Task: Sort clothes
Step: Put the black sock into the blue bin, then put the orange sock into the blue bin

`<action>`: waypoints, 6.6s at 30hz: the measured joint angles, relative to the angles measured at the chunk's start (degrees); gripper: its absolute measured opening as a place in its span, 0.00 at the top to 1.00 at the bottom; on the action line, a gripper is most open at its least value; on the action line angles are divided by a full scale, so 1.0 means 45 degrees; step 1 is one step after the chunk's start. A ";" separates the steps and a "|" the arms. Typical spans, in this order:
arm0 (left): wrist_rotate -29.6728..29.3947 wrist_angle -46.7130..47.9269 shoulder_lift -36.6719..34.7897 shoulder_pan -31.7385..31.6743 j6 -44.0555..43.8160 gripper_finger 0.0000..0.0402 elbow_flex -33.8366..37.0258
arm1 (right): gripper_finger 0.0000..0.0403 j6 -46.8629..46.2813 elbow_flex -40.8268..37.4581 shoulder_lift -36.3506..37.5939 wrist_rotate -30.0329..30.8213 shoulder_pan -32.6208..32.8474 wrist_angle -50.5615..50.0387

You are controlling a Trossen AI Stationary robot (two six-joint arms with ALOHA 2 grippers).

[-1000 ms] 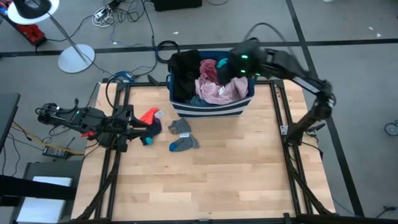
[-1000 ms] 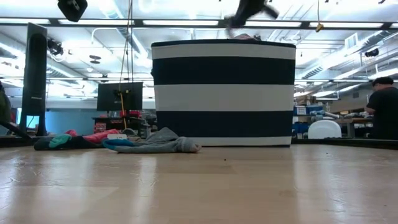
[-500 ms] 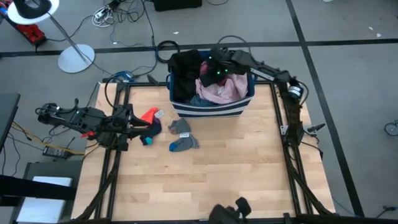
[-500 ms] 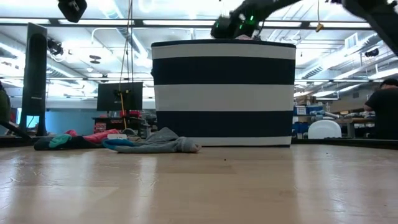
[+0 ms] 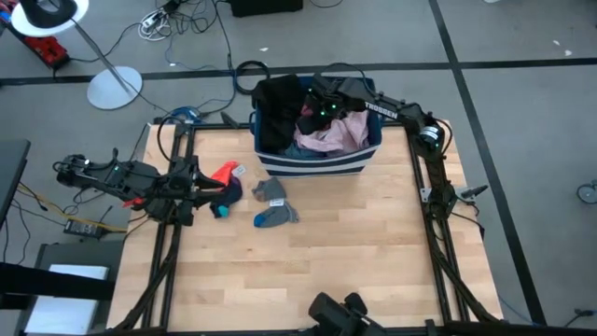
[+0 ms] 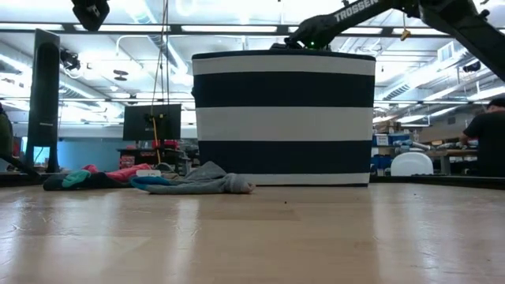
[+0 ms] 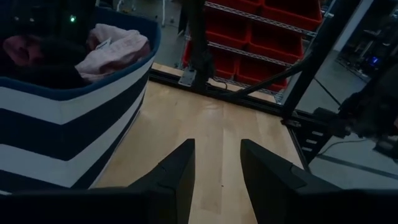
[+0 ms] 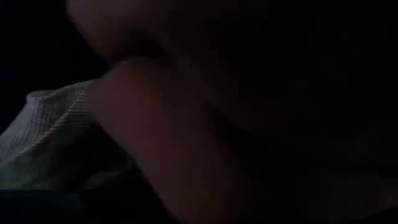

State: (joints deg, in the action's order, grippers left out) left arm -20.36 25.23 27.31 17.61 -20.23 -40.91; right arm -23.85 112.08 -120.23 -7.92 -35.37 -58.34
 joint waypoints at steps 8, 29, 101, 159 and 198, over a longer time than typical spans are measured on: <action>0.0000 -0.0005 0.0005 0.0001 0.0009 0.67 0.0000 | 0.34 0.0004 -0.0050 0.1427 0.0041 -0.0050 -0.0073; 0.0000 -0.0757 0.0019 0.0003 0.0019 0.67 0.0000 | 0.35 -0.2515 -0.0035 0.6802 0.3081 0.2202 -0.0778; 0.2822 0.8494 0.8535 -0.9876 -0.1670 0.43 -0.4002 | 0.35 -0.8118 -0.0021 0.4042 0.8508 1.0864 -0.3973; 0.5041 0.8447 0.9086 -1.3159 0.0689 1.00 -0.4834 | 0.39 -1.1125 -0.3476 0.4032 0.7292 1.2098 -0.1996; 0.7265 0.4463 1.5619 -1.0313 -0.0237 0.87 -1.6359 | 0.44 -1.1766 -0.7195 0.4032 0.5681 1.3180 0.3321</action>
State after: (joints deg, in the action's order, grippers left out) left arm 12.33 45.32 97.59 -28.80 -21.30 -114.52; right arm -76.80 79.70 -102.08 17.65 23.94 -43.40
